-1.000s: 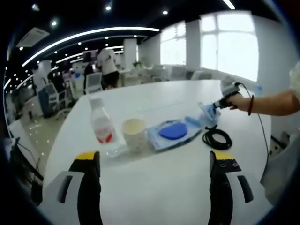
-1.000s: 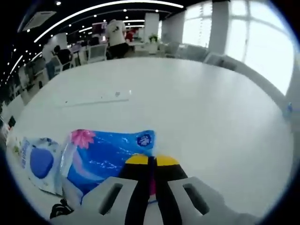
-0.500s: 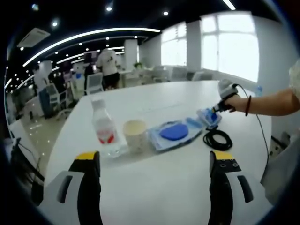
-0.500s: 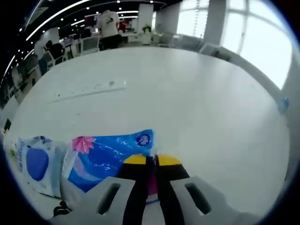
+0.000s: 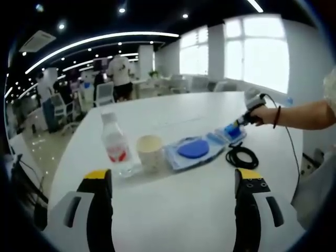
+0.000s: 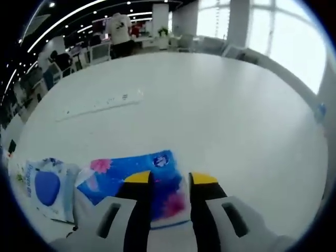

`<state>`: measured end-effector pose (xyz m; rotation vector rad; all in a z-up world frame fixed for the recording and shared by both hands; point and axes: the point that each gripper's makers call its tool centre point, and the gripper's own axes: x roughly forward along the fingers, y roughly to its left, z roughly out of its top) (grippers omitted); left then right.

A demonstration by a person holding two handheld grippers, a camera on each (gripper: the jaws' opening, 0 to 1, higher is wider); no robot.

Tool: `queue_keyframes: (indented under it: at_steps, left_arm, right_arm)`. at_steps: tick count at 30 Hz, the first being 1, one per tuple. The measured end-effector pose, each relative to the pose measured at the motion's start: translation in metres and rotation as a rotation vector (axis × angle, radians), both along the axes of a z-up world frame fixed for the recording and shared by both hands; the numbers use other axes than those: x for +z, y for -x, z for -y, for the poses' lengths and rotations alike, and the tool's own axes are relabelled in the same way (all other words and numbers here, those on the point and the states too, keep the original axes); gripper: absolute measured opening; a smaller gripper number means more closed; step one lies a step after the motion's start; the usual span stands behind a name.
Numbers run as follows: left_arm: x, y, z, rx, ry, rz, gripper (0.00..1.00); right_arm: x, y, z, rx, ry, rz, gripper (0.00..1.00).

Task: Arrange the tabletop items into an orderly group along one side of the table until the central work area is clear of visible clutter.

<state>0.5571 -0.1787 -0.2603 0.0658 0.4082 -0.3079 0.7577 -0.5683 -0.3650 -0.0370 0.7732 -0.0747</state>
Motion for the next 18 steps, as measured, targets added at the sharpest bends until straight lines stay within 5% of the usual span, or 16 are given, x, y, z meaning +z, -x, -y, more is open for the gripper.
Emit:
queue_keyframes:
  at_steps: [18]
  left_arm:
    - [0.000, 0.003, 0.004, -0.010, 0.021, -0.021, 0.99]
  right_arm:
    - [0.040, 0.010, -0.024, 0.127, -0.051, 0.076, 0.63]
